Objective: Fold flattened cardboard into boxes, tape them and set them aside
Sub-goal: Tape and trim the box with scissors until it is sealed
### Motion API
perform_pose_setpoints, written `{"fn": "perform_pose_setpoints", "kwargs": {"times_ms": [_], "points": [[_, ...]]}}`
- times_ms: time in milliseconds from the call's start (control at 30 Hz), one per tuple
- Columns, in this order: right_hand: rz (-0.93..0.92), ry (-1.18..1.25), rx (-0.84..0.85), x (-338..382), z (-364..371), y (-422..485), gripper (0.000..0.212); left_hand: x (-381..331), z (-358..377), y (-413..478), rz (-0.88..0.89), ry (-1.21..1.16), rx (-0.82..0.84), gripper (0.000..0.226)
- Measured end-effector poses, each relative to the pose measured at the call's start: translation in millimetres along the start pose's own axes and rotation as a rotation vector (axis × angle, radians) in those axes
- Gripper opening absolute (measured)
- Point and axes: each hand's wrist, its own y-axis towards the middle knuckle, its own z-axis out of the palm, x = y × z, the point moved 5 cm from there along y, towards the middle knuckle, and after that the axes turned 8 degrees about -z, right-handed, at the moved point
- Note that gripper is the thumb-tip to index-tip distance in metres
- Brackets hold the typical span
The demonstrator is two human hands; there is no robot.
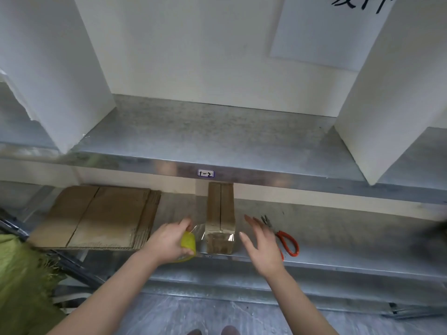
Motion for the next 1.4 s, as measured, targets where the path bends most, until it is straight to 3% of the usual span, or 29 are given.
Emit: {"fn": "perform_pose_setpoints", "kwargs": {"times_ms": [167,267,467,633,733,933,1067,1167,1267,1400], "points": [[0.104,-0.356,0.002,-91.6,-12.4,-28.2,0.061,-0.9,-2.1,-5.0,-0.065,-0.071,-0.016,0.067],[0.148,-0.448,0.115,-122.5,-14.3,-31.3,0.057,0.3,-1.1,-7.8,-0.097,-0.084,-0.023,0.067],[0.244,-0.627,0.113,-134.5,-13.6,-11.8,0.052,-4.1,-0.2,-14.3,-0.137,-0.079,0.045,0.067],[0.351,-0.634,0.128,-138.2,-13.0,1.9,0.049,-7.6,-5.6,-13.6,-0.162,-0.099,0.067,0.068],[0.345,-0.748,0.181,-132.0,-13.6,3.7,0.033,-4.9,-6.2,-11.8,-0.177,-0.121,0.067,0.068],[0.316,-0.413,-0.019,-97.0,-25.4,-25.6,0.039,-3.3,-6.2,-9.9,-0.136,-0.153,0.082,0.066],[0.288,-0.279,-0.248,-38.6,-35.5,-72.0,0.036,1.1,-7.7,-6.4,-0.09,-0.182,0.109,0.066],[0.352,-0.146,-0.26,7.8,-24.0,-104.4,0.044,4.3,-9.8,-2.3,-0.034,-0.169,0.108,0.065],[0.425,0.054,-0.265,53.7,-4.3,-127.4,0.036,6.1,-12.6,1.8,0.029,-0.136,0.09,0.066],[0.525,0.398,-0.149,90.3,45.2,-144.4,0.036,7.5,-14.7,5.3,0.102,-0.15,0.109,0.065]]}}
